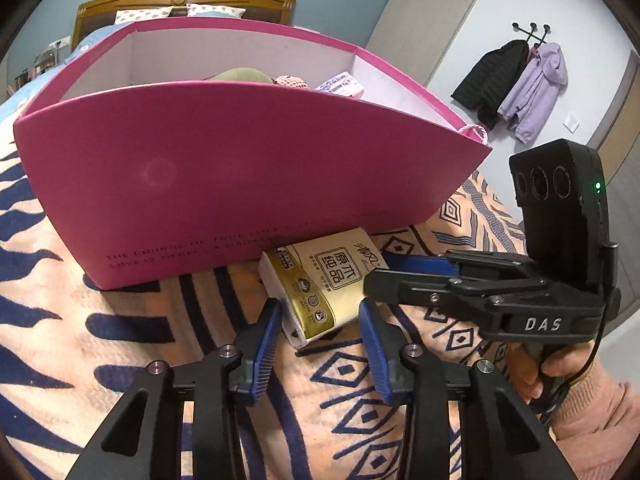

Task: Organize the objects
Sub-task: 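Close the right gripper on the cream-and-gold tissue pack and lift it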

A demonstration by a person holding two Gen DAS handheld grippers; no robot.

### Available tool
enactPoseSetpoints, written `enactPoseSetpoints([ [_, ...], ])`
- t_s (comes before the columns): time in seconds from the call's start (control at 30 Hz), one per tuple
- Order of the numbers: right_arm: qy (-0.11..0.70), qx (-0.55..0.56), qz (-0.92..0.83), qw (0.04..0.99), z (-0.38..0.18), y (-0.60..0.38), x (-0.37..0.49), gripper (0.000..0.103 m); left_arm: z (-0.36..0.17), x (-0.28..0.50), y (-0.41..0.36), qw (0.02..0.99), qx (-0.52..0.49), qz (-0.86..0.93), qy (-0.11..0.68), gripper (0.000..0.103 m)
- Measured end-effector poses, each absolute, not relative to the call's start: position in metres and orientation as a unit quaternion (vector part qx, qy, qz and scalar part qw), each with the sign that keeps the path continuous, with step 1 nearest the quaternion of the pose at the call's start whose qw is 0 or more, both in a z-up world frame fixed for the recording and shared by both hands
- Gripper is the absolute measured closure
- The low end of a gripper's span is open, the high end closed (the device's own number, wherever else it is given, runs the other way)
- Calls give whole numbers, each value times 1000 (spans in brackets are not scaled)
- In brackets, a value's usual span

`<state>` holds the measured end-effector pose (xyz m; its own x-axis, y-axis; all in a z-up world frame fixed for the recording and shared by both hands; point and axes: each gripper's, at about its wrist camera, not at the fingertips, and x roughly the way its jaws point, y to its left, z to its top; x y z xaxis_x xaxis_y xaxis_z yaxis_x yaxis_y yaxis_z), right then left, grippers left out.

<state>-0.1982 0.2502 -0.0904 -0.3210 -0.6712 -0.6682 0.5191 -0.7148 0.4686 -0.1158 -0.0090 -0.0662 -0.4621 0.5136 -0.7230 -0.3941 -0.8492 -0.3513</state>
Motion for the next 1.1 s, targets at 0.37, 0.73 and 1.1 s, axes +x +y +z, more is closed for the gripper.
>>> enactPoseSetpoints([
  [0.37,-78,449,-809,371,-89,253,-190,68,-60,-106,-5,263,-441,855,-71,63],
  [0.73,-65,430,-817,379,-75,257,-170,68,-50,-88,-3,265,-427,861,-77,63],
  [1.1,-53,408,-826,385,-59,264,-148,68,-30,-70,-7,269,-400,873,-75,63],
])
